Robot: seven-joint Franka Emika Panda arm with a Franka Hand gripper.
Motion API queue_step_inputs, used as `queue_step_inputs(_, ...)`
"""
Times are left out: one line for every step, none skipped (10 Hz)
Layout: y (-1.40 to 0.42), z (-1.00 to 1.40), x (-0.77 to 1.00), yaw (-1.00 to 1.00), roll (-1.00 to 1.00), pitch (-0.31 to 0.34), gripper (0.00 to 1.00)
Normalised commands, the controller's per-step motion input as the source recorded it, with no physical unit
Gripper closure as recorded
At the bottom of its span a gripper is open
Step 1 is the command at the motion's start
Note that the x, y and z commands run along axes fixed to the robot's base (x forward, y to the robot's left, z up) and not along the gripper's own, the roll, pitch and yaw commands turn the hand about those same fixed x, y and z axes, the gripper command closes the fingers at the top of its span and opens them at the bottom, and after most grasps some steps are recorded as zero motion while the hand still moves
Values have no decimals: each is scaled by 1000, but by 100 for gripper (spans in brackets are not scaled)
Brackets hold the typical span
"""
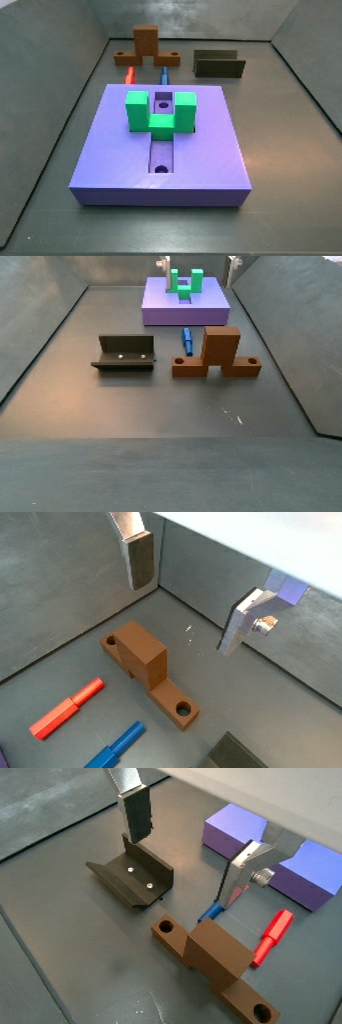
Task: Pick up the brown object. Move up. Move to above the board. Insert the brown object.
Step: Pick up the brown object.
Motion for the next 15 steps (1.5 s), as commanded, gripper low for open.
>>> queue_step_inputs(0, -60, 0, 0, 0, 0, 0)
queue_step_inputs(0, -254, -271, 0, 0, -144, 0)
queue_step_inputs(0, -454, -509, 17, 0, -193, 0)
queue_step_inputs(-66, -571, -591, 0, 0, -210, 0)
queue_step_inputs(-80, -583, -646, 0, 0, -220, 0)
queue_step_inputs(-103, -554, -600, 0, 0, -227, 0)
queue_step_inputs(-111, -486, -351, 0, 0, -231, 0)
queue_step_inputs(-63, -429, 0, -23, 0, -130, 0)
queue_step_inputs(-23, -349, 60, -37, 0, -77, 0)
queue_step_inputs(0, -294, 194, 0, 0, -43, 0)
queue_step_inputs(0, -251, 237, 0, 0, -13, 0)
queue_step_inputs(6, -291, 94, 0, 0, 0, 0)
queue_step_inputs(31, -286, 0, 0, 0, -7, 0)
queue_step_inputs(29, -277, -20, -20, 0, -14, 0)
queue_step_inputs(74, -254, -29, -31, 0, -11, 0)
